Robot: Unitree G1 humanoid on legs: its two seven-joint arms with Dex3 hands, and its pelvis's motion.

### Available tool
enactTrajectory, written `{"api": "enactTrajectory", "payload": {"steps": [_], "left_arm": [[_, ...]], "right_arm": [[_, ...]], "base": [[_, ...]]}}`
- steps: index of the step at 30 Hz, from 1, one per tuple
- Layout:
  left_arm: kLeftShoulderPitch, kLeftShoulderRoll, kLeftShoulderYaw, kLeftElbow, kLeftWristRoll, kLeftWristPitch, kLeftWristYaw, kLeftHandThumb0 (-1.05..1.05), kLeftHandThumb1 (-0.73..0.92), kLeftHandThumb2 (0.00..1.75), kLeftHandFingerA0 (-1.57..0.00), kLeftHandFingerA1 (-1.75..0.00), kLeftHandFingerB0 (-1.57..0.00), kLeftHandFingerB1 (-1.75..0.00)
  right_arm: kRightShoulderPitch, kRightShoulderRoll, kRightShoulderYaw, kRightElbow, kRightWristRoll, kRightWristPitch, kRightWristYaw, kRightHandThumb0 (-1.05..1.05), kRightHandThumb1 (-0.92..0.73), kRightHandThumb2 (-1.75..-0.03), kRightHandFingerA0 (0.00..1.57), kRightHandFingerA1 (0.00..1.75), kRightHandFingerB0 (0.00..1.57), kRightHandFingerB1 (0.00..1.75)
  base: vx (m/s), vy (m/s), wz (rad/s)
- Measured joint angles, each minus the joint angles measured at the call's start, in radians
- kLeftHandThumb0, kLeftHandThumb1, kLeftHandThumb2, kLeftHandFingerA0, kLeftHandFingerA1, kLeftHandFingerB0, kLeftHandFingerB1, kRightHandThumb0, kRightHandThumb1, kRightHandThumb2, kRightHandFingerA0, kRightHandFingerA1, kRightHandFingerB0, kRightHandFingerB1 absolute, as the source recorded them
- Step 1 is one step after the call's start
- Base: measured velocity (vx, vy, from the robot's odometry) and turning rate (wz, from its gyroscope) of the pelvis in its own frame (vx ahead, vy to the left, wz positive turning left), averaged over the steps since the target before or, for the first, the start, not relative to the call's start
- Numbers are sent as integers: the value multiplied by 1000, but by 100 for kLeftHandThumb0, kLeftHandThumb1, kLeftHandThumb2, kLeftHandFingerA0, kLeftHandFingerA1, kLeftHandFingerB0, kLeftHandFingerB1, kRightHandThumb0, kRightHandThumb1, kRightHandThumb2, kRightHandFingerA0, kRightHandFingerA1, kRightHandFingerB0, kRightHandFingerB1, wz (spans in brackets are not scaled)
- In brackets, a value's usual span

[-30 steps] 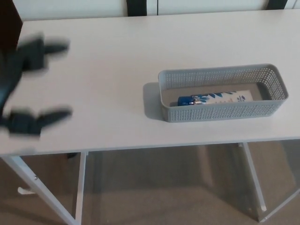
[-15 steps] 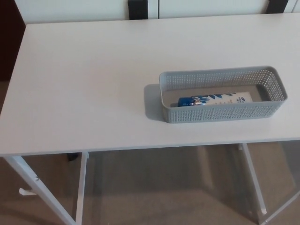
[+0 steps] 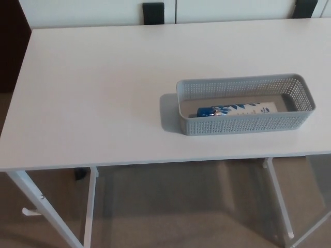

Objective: The robot walks towards a table in front, picks a shampoo with left hand and puts it in a small grey container

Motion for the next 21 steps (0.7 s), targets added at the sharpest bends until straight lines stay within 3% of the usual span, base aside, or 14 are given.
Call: {"api": "enactTrajectory", "payload": {"steps": [2,5,6,11,21], "left_arm": [[-60,-17,-3,90,-1,0,18,-50,71,62,-61,-44,-62,-42],[-132,-44,1,220,-7,1,34,-50,71,62,-64,-44,-62,-42],[-139,-47,2,235,-8,1,36,-49,74,62,-62,-44,-55,-39],[-289,-88,5,472,-17,2,55,-48,76,63,-68,-46,-61,-43],[-572,-105,39,834,-58,-70,96,-47,77,63,-63,-46,-58,-43]], "right_arm": [[3,0,1,0,0,0,0,-33,-69,-60,73,50,55,42],[8,0,1,0,0,0,0,-34,-68,-59,72,48,55,40],[8,0,1,0,0,0,0,-32,-67,-59,71,50,55,42],[-17,0,-4,-4,1,0,2,-33,-69,-60,73,51,57,42],[-66,-18,-40,-11,10,1,9,-32,-67,-59,72,50,56,42]], "base": [[0,0,0],[0,0,0],[0,0,0],[0,0,0],[0,0,0]]}}
